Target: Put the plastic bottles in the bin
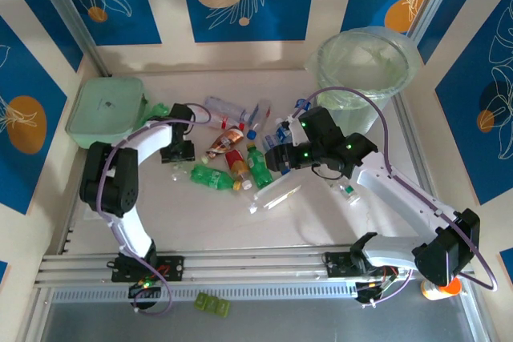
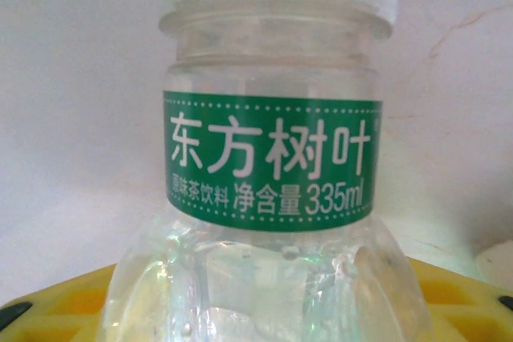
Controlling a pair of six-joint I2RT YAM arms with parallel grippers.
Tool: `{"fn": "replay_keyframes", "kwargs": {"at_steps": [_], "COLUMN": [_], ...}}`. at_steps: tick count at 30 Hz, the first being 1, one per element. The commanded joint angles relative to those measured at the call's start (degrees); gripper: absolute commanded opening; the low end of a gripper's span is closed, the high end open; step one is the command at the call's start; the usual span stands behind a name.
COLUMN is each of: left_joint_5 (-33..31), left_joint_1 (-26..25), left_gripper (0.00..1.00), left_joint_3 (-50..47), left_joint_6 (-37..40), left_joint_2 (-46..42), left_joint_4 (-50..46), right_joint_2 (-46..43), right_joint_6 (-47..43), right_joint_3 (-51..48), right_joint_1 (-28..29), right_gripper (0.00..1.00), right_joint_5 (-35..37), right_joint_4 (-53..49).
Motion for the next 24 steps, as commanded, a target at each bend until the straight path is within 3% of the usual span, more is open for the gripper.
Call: {"fn": "replay_keyframes", "kwargs": {"at_steps": [1, 6, 7, 9, 11, 13, 15, 17, 22, 24], "left_joint_5": [-2.97, -2.12, -0.44, 4.99, 14.52, 23.67, 32.27, 40.36, 49.21, 51.76], "left_joint_1": [0.7, 0.45, 0.23, -0.11, -0.27, -0.55, -0.9, -1.63, -7.08, -9.83], "left_gripper": [0.47, 0.46, 0.46, 0.46, 0.47, 0.47, 0.48, 0.48, 0.48, 0.48], "left_joint_3": [1.55, 3.56, 3.96, 3.72, 2.42, -0.08, -3.3, -5.92, -7.46, -6.47], "left_joint_6": [-1.94, -2.45, -2.5, -2.44, -3.09, -5.87, -10.89, -17.62, -29.44, -30.69], "left_joint_2": [-6.08, -13.2, -14.95, -18.7, -22.76, -26.28, -29.0, -30.54, -30.57, -30.01], "left_joint_4": [-1.37, -1.18, -0.87, 1.69, 6.69, 13.63, 22.71, 33.63, 52.94, 56.81], "right_joint_2": [-1.91, -2.55, -2.55, -3.58, -5.92, -8.98, -10.81, -11.29, -6.79, -5.35], "right_joint_6": [0.85, 0.35, 1.63, 2.11, -1.07, -5.37, -4.54, -2.86, 6.49, 10.56], "right_joint_3": [2.26, 6.55, 7.89, 8.98, 9.25, 8.3, 8.21, 8.93, 11.53, 11.38], "right_joint_1": [0.4, 1.02, 1.75, 3.78, 6.55, 8.38, 8.23, 6.33, -1.69, -4.47], "right_gripper": [0.75, 0.78, 0.78, 0.79, 0.79, 0.79, 0.79, 0.79, 0.84, 0.84], "right_joint_5": [1.51, 6.06, 9.77, 14.89, 16.67, 11.03, 8.67, 1.21, -21.24, -26.05], "right_joint_4": [-1.95, -5.21, -6.34, -6.92, -5.63, -2.24, 0.92, 3.93, 9.41, 12.49]}}
